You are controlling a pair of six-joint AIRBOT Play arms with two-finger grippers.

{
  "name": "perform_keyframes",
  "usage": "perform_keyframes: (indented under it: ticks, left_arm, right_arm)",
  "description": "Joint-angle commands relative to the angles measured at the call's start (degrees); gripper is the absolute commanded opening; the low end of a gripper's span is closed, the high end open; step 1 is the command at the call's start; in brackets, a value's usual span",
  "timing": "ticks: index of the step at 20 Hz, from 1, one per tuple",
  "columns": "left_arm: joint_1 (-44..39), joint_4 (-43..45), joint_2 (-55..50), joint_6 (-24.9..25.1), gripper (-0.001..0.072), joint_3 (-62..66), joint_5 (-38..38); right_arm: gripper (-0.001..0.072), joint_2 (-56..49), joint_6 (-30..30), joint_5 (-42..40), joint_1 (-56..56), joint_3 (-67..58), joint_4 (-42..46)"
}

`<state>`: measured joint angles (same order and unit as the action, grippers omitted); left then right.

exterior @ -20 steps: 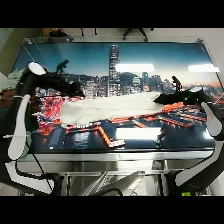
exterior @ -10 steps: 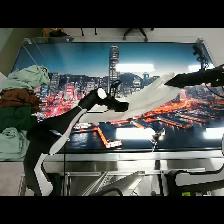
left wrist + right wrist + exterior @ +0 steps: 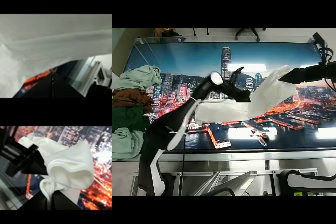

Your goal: Fold the shirts.

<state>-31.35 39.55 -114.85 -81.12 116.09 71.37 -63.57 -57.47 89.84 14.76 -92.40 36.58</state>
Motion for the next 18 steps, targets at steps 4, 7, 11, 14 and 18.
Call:
perform_keyframes:
  ticks: [4, 7, 11, 14, 18]
  left_arm:
    - [22.51, -0.46, 30.16, 0.57, 0.0019, -4.22, 15.65]
    - [34.07, -0.07, 45.55, 2.60, 0.0019, -11.56, 14.67]
    - [45.64, -0.09, 61.09, 7.61, 0.0019, -24.39, 14.58]
    - [50.34, -0.15, 68.87, 9.73, 0.0019, -36.72, 13.42]
    - [54.73, -0.66, 75.23, 11.17, 0.0019, -48.59, 9.64]
  right_arm:
    - [0.0017, -3.48, -2.60, -12.70, -19.74, 1.97, -4.31]
    - [0.0018, -9.44, -2.56, -24.09, -33.92, 2.03, -4.31]
    - [0.0026, -22.60, -0.68, -44.94, -51.36, 2.03, -4.79]
    - [0.0650, -31.45, 5.55, -62.45, -60.04, 1.44, -7.15]
    - [0.0638, -28.46, 5.66, -54.36, -57.37, -0.74, -5.70]
